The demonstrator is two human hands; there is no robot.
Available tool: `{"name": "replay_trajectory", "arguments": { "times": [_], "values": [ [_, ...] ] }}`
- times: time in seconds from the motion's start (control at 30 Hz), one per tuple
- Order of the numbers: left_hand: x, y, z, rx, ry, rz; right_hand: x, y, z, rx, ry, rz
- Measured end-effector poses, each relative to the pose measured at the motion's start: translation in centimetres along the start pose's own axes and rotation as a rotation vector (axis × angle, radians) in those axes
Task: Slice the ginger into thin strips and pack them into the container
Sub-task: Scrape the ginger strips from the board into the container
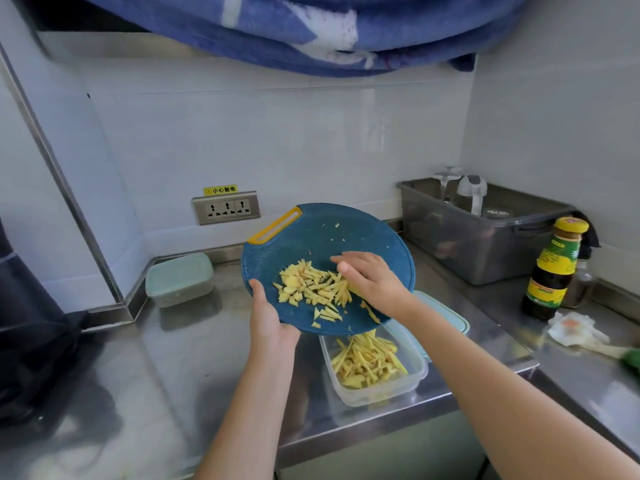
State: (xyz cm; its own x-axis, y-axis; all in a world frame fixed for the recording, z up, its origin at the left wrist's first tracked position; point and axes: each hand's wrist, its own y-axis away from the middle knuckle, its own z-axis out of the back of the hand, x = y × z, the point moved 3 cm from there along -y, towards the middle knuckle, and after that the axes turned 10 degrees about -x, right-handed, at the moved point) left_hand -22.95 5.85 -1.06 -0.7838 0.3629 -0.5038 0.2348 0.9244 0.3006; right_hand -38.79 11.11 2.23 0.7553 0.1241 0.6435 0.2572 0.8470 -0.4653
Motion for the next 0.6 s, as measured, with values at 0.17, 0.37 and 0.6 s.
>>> {"name": "replay_trajectory", "arguments": {
  "times": [0.17, 0.37, 0.6],
  "values": [
    [0.8, 0.0, 0.0, -0.012, 0.003, 0.003, -0.6, 0.9, -0.2, -0.015, -0.044, -0.065],
    [0.2, -0.2, 0.0, -0.029, 0.032, -0.044, 0.2, 3.3, -0.7, -0.028, -0.029, -0.015],
    [-0.7, -0.2, 0.1, -0.054, 0.042, -0.068, 0.7, 6.3, -0.8, -0.063, 0.000, 0.047]
  ]
}}
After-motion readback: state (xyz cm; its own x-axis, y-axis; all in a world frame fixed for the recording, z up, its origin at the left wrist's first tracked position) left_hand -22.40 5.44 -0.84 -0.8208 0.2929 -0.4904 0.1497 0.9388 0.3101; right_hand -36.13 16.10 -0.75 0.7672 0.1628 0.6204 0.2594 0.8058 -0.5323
